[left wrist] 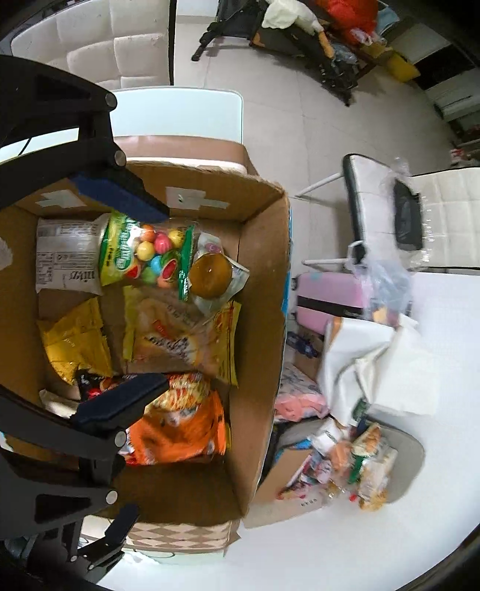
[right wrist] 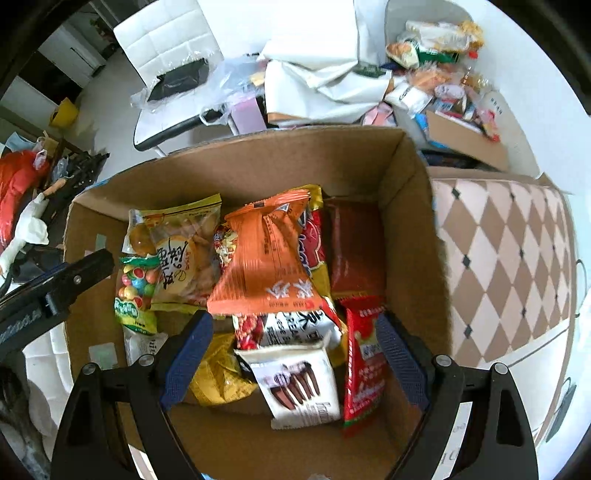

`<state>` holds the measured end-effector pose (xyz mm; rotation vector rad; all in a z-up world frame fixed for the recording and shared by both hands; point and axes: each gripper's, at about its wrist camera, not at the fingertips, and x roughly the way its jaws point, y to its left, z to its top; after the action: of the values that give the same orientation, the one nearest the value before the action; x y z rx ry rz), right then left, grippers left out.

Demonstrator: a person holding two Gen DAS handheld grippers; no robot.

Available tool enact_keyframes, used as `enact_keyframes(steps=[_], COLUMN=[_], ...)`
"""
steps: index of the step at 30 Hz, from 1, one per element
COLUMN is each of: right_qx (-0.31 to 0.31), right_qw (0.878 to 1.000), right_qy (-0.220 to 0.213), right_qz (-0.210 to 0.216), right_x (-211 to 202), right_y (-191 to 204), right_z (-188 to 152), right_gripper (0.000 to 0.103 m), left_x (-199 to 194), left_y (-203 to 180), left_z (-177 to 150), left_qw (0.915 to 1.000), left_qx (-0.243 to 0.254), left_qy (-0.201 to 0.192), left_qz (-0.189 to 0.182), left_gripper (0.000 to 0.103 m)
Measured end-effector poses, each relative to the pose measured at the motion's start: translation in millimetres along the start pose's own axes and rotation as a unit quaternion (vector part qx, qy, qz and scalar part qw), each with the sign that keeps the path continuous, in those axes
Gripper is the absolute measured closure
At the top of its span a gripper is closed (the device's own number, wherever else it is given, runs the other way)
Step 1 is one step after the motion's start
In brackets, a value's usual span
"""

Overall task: Organize snacks
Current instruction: 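Grasp the orange bag with the left tool while the right tool grasps the red packet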

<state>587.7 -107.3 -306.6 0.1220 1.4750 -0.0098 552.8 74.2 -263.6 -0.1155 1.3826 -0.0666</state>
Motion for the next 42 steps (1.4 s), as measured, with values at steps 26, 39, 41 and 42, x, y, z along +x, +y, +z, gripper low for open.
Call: enact_keyframes(steps=[26, 39, 41, 42], right_qx=[-0.022, 0.015, 0.02, 0.024], right_qw=[0.993, 0.999, 0.999, 0.999], right_qy=[-0.119, -0.038, -0.022, -0.016], right_qz=[-0.012, 0.026, 0.025, 0.029], right_x=[-125, -78, -56, -46], right_y=[-5, -14, -13, -13], right_z=[-121, -189, -195, -197], right_gripper=[0.011, 0.011, 0.011, 0.011], left_x=[-117, -88, -69, -58], left_y=[-5, 23, 28, 29], left_z=[-131, -193, -199, -201], left_qw=[0.9919, 0.9964, 0.997, 0.9973], left_qx=[0.009, -0.016, -0.015, -0.013], left_qy=[-0.123, -0.064, -0.047, -0.037], left_qz=[0.029, 0.052, 0.06, 0.063], left_gripper=[0.02, 0.02, 0.02, 0.02])
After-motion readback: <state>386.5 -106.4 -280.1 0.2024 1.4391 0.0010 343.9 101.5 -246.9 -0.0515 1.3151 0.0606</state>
